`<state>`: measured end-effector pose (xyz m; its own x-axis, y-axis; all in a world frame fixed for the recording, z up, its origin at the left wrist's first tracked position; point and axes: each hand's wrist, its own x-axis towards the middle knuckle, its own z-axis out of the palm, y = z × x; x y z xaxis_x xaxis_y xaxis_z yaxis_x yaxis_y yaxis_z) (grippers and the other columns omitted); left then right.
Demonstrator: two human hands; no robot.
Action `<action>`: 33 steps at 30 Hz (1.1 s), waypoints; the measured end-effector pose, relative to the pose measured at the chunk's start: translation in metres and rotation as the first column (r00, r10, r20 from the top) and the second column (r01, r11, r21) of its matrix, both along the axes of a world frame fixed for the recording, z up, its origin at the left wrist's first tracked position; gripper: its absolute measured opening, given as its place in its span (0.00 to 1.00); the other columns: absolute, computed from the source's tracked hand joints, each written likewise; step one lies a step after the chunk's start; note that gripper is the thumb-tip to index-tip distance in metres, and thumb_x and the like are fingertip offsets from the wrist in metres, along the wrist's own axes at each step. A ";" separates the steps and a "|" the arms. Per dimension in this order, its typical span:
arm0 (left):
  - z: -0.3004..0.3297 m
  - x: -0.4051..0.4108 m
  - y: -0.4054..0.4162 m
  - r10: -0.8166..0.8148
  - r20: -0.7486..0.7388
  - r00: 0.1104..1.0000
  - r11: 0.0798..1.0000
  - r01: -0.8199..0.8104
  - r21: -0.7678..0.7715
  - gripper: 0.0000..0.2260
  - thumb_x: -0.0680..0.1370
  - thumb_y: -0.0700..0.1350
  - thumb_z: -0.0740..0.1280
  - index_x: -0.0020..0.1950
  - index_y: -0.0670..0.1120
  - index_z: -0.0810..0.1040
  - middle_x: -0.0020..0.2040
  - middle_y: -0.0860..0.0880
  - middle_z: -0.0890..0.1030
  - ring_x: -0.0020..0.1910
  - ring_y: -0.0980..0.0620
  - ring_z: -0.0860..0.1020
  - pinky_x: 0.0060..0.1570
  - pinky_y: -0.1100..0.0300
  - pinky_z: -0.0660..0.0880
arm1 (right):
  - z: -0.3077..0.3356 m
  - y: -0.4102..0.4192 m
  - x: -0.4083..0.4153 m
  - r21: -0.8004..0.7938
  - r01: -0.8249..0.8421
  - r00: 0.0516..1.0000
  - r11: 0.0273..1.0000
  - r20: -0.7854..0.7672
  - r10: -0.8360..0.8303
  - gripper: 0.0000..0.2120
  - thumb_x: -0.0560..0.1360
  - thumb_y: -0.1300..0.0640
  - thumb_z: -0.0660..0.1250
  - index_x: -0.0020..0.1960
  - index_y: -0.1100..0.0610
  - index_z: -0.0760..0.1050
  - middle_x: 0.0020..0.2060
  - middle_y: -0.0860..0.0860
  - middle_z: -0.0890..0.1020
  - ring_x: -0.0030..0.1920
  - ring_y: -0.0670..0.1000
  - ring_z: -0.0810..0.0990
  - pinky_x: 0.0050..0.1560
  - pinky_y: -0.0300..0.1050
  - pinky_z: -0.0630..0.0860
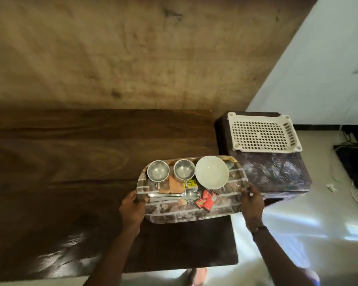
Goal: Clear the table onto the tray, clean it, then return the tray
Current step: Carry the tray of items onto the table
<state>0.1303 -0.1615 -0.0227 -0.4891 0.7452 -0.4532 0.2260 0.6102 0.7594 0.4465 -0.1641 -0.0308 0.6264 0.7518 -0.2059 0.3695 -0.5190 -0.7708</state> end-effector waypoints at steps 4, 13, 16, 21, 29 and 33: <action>0.006 -0.093 0.010 -0.007 -0.065 0.998 0.999 0.010 0.050 0.13 0.70 0.34 0.71 0.55 0.42 0.82 0.49 0.41 0.84 0.46 0.48 0.80 0.45 0.60 0.71 | -0.003 0.015 -0.095 0.007 -0.033 0.999 0.999 0.010 0.033 0.16 0.77 0.70 0.61 0.64 0.68 0.73 0.58 0.67 0.78 0.58 0.65 0.76 0.59 0.51 0.69; -0.006 -0.297 0.040 -0.032 -0.216 0.976 0.999 0.038 0.021 0.10 0.72 0.35 0.70 0.53 0.39 0.82 0.46 0.39 0.84 0.47 0.44 0.80 0.43 0.58 0.71 | -0.029 0.036 -0.307 -0.033 -0.026 0.998 0.999 -0.060 0.024 0.15 0.77 0.69 0.61 0.64 0.68 0.73 0.55 0.67 0.79 0.56 0.65 0.77 0.60 0.57 0.72; -0.018 -0.352 0.046 -0.045 -0.259 0.965 0.999 0.041 -0.022 0.10 0.73 0.36 0.69 0.53 0.39 0.82 0.48 0.37 0.83 0.49 0.40 0.80 0.46 0.55 0.72 | -0.039 0.045 -0.362 -0.043 -0.020 0.996 0.999 -0.083 0.016 0.15 0.78 0.68 0.61 0.64 0.68 0.74 0.56 0.66 0.79 0.57 0.64 0.77 0.60 0.53 0.71; -0.036 -0.410 0.058 -0.060 -0.270 0.961 0.996 0.039 -0.081 0.10 0.74 0.38 0.68 0.55 0.43 0.82 0.50 0.38 0.83 0.52 0.40 0.80 0.51 0.52 0.75 | -0.051 0.056 -0.421 -0.063 -0.034 0.997 0.997 -0.064 0.030 0.16 0.78 0.65 0.63 0.65 0.67 0.72 0.58 0.66 0.78 0.60 0.63 0.76 0.59 0.50 0.70; -0.051 -0.429 0.068 -0.063 -0.239 0.969 0.991 0.033 -0.128 0.13 0.75 0.38 0.69 0.59 0.39 0.80 0.54 0.36 0.82 0.54 0.40 0.80 0.49 0.55 0.72 | -0.046 0.062 -0.448 -0.120 0.029 0.998 0.992 -0.054 -0.035 0.16 0.78 0.66 0.62 0.65 0.65 0.73 0.58 0.64 0.79 0.59 0.63 0.77 0.61 0.54 0.73; -0.052 -0.438 0.070 -0.059 -0.276 0.959 0.989 0.019 -0.147 0.14 0.74 0.38 0.70 0.59 0.38 0.80 0.52 0.33 0.82 0.53 0.36 0.79 0.49 0.52 0.72 | -0.044 0.059 -0.459 -0.114 0.039 0.996 0.993 -0.069 -0.047 0.16 0.77 0.65 0.64 0.64 0.64 0.75 0.57 0.64 0.80 0.58 0.61 0.78 0.60 0.53 0.74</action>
